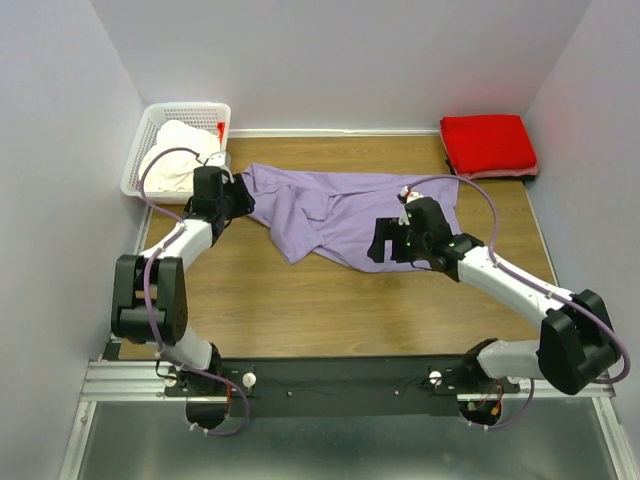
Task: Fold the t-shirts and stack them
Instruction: Flatten the tshirt out
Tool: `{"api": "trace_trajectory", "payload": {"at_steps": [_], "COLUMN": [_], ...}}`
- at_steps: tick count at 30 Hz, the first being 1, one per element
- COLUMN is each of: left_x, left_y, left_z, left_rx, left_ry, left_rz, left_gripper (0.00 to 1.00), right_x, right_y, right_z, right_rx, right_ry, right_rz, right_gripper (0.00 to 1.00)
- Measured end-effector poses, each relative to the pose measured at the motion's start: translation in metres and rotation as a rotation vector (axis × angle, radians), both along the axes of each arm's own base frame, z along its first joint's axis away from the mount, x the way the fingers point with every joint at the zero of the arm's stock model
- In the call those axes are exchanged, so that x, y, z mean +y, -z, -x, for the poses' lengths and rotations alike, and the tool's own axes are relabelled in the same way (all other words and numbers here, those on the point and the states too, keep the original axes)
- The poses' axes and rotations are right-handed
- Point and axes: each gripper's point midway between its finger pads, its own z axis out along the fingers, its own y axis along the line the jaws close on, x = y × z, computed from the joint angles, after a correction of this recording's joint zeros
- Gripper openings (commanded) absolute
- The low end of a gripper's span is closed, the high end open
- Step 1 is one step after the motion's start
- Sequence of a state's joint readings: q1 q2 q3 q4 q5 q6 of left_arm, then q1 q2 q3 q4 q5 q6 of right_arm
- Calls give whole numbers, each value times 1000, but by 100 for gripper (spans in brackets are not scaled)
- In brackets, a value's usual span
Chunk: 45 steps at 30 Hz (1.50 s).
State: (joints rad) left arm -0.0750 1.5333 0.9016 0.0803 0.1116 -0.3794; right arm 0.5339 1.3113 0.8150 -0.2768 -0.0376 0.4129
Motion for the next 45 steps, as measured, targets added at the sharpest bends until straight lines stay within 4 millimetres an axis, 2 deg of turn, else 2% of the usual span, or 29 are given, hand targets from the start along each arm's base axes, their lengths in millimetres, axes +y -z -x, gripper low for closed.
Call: {"api": "trace_trajectory", "payload": {"at_steps": [5, 12, 18, 26, 33, 37, 42, 43, 45], "left_x": [-8, -36, -45, -46, -47, -55, -67, -68, -68], "left_y": [18, 42, 62, 68, 72, 75, 81, 82, 84], "left_z": [-17, -12, -12, -21, -20, -15, -5, -4, -2], "left_rx": [16, 62, 109, 115, 121, 135, 167, 173, 183], "left_ry": [114, 272, 311, 323, 329, 347, 377, 382, 381], "left_rz": [20, 77, 93, 85, 74, 61, 39, 36, 31], "left_gripper": [48, 48, 48, 47, 47, 47, 25, 16, 10], "right_x": [-6, -9, -9, -10, -11, -11, -12, -12, -13], "right_y": [-2, 2, 2, 3, 3, 3, 3, 3, 3], "right_z": [3, 4, 4, 3, 3, 2, 2, 2, 1], "right_rx": [-16, -13, -13, -16, -16, -17, -20, -20, -21], "right_ry": [15, 24, 25, 32, 32, 34, 39, 40, 42], "right_rz": [6, 18, 19, 25, 26, 27, 31, 32, 34], "right_gripper": [95, 95, 96, 96, 96, 96, 97, 97, 96]}}
